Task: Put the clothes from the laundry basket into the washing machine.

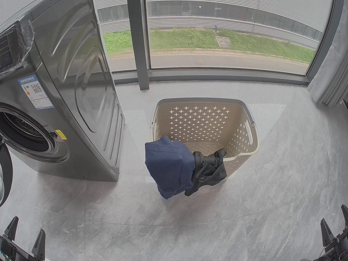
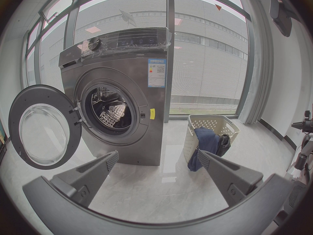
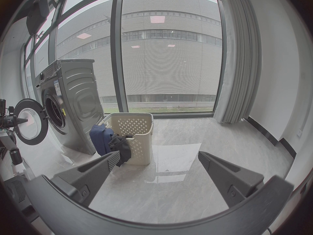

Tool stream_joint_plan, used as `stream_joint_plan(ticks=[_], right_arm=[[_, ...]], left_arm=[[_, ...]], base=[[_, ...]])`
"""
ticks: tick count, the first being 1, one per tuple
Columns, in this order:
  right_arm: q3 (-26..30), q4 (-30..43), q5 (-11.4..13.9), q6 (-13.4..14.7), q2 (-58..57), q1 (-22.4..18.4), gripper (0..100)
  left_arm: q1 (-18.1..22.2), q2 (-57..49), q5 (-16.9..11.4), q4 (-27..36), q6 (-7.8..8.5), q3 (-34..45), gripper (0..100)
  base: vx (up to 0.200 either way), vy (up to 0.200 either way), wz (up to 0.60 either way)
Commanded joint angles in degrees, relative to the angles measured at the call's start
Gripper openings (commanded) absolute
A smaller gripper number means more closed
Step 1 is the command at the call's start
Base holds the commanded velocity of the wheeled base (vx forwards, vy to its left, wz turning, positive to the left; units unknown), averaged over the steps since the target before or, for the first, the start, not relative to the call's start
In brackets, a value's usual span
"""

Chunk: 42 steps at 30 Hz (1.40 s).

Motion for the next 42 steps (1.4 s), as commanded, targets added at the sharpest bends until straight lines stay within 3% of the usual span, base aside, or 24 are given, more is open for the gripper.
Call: stream_joint_plan(ticks=[1,6,15,28,30,31,32,34,37,39,42], right_arm=[[1.01,-0.02,0.02,-0.02,-0.93,0.01,100],[1.01,-0.02,0.02,-0.02,-0.93,0.01,100],[1.01,-0.02,0.02,-0.02,-0.93,0.01,100],[1.01,-0.19,-0.24,0.86,-0.93,-0.08,100],[-1.10,-2.74,-0.24,0.60,-0.93,-0.08,100],[-7.07,-5.38,-0.77,0.69,-0.40,0.01,100],[-11.38,-5.20,-0.77,1.04,2.33,0.09,100],[-13.23,-1.86,-0.24,2.27,9.80,0.18,100],[-10.68,-0.28,1.16,3.32,17.35,1.06,100],[-7.16,-3.62,4.50,3.85,28.96,4.93,100],[-6.63,-8.72,5.47,4.38,38.71,6.51,100]], left_arm=[[0.01,-0.57,0.02,0.00,-0.06,0.84,100],[0.01,-0.57,0.02,0.00,-0.06,0.84,100],[0.01,-0.57,0.02,0.00,-0.06,0.92,100],[0.01,-0.57,0.02,0.00,-0.14,0.84,100],[0.01,-0.57,0.02,0.00,-0.06,0.92,100],[0.01,-0.57,0.02,0.00,-0.06,0.92,100],[0.01,-0.57,0.02,0.00,-0.06,0.92,100],[0.01,-0.57,0.02,0.00,-0.06,0.92,100],[0.01,-0.57,0.02,0.00,0.03,0.92,100],[0.01,-0.57,0.02,0.00,0.12,0.92,100],[0.01,-0.57,0.02,0.00,0.12,0.92,100]], base=[[0.000,0.000,0.00],[0.000,0.000,0.00],[0.200,0.000,0.00],[0.000,0.000,0.00],[0.000,0.000,0.00],[0.000,0.000,0.00],[0.000,0.000,0.00],[0.000,0.000,0.00],[0.000,0.000,0.00],[0.000,0.000,0.00],[0.000,0.000,0.00]])
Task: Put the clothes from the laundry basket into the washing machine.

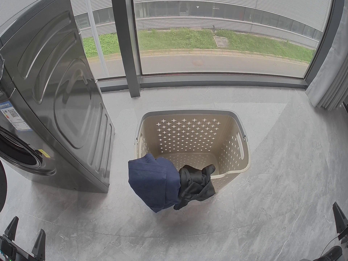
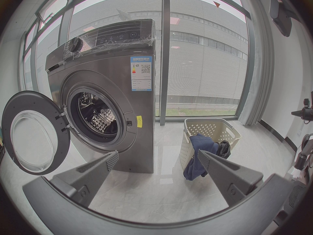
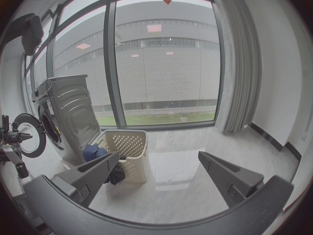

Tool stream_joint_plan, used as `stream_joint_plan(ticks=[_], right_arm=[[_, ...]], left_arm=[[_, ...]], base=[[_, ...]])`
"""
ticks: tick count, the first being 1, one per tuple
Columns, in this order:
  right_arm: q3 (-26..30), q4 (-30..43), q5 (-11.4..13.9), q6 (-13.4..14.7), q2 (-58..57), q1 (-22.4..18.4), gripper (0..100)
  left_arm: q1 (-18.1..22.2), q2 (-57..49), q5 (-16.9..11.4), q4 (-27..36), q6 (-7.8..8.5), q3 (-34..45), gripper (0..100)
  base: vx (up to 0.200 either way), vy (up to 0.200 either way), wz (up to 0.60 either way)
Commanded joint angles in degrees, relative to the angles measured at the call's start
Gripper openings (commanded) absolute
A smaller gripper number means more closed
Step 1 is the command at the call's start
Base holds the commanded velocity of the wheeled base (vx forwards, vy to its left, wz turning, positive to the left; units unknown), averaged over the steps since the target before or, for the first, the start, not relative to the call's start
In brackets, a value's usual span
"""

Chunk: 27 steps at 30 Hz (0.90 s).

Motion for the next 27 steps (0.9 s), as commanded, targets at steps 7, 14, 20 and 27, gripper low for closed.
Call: stream_joint_plan(ticks=[7,14,20,27], right_arm=[[2.13,-16.45,5.01,4.76,49.06,12.43,100],[-4.20,-18.65,4.13,12.14,63.21,16.65,100],[-5.16,-30.34,-0.09,13.20,75.08,21.66,100],[-8.33,-40.80,-9.49,23.13,87.21,33.26,100]], left_arm=[[-0.08,-0.57,-0.25,0.00,0.12,0.92,100],[0.01,-0.57,-0.16,0.00,0.12,0.92,100],[0.01,-0.57,-0.25,0.00,0.12,0.92,100],[0.01,-0.57,-0.25,0.00,0.12,0.92,100]], base=[[0.000,0.000,0.00],[0.000,0.000,0.00],[0.000,0.000,0.00],[0.000,0.000,0.00]])
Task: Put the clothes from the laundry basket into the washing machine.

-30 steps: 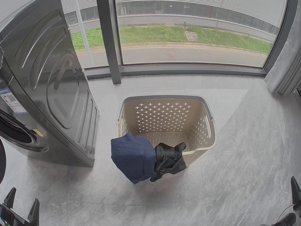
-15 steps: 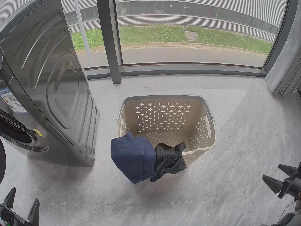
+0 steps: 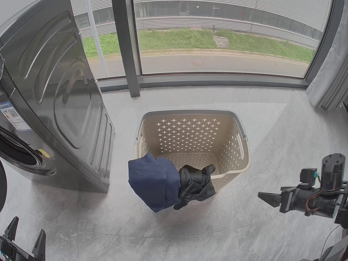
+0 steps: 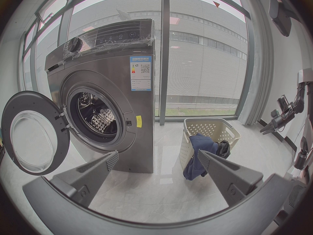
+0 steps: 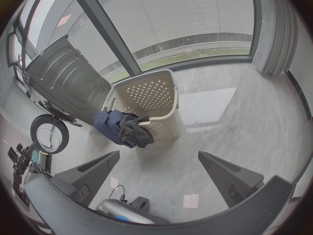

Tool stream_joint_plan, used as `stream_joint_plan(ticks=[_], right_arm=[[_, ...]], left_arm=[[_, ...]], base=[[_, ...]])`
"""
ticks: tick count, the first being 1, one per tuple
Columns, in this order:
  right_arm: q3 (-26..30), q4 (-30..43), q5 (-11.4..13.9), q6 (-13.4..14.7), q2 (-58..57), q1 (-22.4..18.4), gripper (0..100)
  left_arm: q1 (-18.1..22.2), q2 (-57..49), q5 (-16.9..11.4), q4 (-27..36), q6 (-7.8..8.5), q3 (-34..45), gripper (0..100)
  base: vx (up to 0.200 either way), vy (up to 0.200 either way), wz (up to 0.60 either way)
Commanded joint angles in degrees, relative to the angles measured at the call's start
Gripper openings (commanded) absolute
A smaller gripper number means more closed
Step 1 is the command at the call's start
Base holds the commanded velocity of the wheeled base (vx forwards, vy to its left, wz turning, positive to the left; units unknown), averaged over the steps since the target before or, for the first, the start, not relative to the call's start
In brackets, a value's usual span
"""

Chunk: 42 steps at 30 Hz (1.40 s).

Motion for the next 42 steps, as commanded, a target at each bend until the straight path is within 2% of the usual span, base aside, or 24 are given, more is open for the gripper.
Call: stream_joint_plan(ticks=[1,18,30,42], right_arm=[[-4.60,-7.24,-6.59,7.17,17.36,11.13,100],[-17.43,-8.91,-6.59,7.52,32.65,12.89,100],[-21.30,-16.20,-6.68,7.26,43.82,14.30,100],[-27.36,-17.26,-6.06,7.08,48.04,14.03,100]], left_arm=[[0.01,-0.57,0.00,0.00,-0.01,0.92,100],[-0.08,-0.57,0.00,0.00,-0.10,0.92,100],[-0.08,-0.57,0.00,0.00,-0.10,0.92,100],[-0.08,-0.57,0.00,0.09,-0.10,0.92,100]], base=[[0.000,0.000,0.00],[0.000,0.000,0.00],[0.000,0.000,0.00],[0.000,0.000,0.00]])
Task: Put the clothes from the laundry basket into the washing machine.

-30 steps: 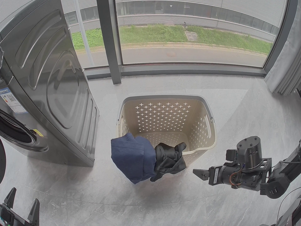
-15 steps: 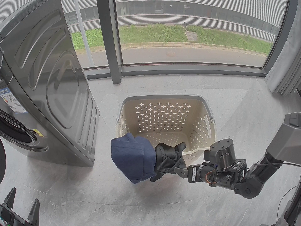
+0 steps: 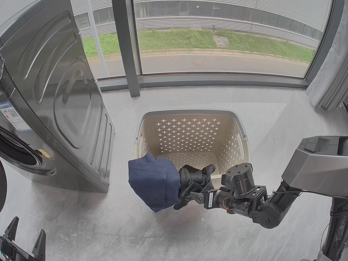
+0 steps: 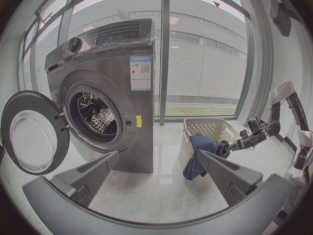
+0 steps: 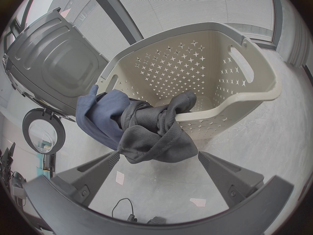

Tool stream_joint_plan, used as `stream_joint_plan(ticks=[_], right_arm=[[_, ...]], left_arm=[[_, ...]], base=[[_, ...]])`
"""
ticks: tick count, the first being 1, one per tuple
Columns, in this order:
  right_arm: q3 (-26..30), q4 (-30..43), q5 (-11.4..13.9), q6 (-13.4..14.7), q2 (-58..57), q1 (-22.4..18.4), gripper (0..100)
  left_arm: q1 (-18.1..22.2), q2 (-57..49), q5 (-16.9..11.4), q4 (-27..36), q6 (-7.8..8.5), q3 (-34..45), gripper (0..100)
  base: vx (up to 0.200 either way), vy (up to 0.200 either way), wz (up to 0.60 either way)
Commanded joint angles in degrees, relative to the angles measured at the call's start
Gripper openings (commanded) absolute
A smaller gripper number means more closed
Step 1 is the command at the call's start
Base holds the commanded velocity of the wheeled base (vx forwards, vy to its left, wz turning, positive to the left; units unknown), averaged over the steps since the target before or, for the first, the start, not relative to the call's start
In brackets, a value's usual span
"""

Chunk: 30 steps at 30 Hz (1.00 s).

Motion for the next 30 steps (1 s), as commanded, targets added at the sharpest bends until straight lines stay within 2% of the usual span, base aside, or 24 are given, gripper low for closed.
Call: stream_joint_plan(ticks=[1,10,19,20,24,30], right_arm=[[-2.07,-0.04,0.10,-0.07,2.59,-0.02,100],[-5.94,-1.01,0.10,-0.07,6.55,-0.46,100],[-9.19,-3.65,0.10,-1.30,10.42,-1.78,100],[-9.19,-3.65,0.10,-1.30,10.42,-1.78,0],[-9.28,-8.31,0.10,-1.83,10.86,-1.78,0],[-8.31,-8.66,0.10,-1.74,9.36,-0.99,0]], left_arm=[[-0.02,-0.57,0.01,0.09,-0.02,0.84,100],[-0.02,-0.57,0.01,0.00,-0.11,0.84,100],[-0.02,-0.57,0.01,0.00,-0.11,0.84,100],[-0.02,-0.57,0.01,0.00,-0.11,0.84,100],[-0.02,-0.57,0.01,0.00,-0.19,0.84,100],[-0.02,-0.57,0.01,0.09,-0.28,0.92,100]], base=[[0.000,0.000,0.00],[0.000,0.000,0.00],[0.000,0.000,0.00],[0.000,0.000,0.00],[0.000,0.000,0.00],[0.000,0.000,0.00]])
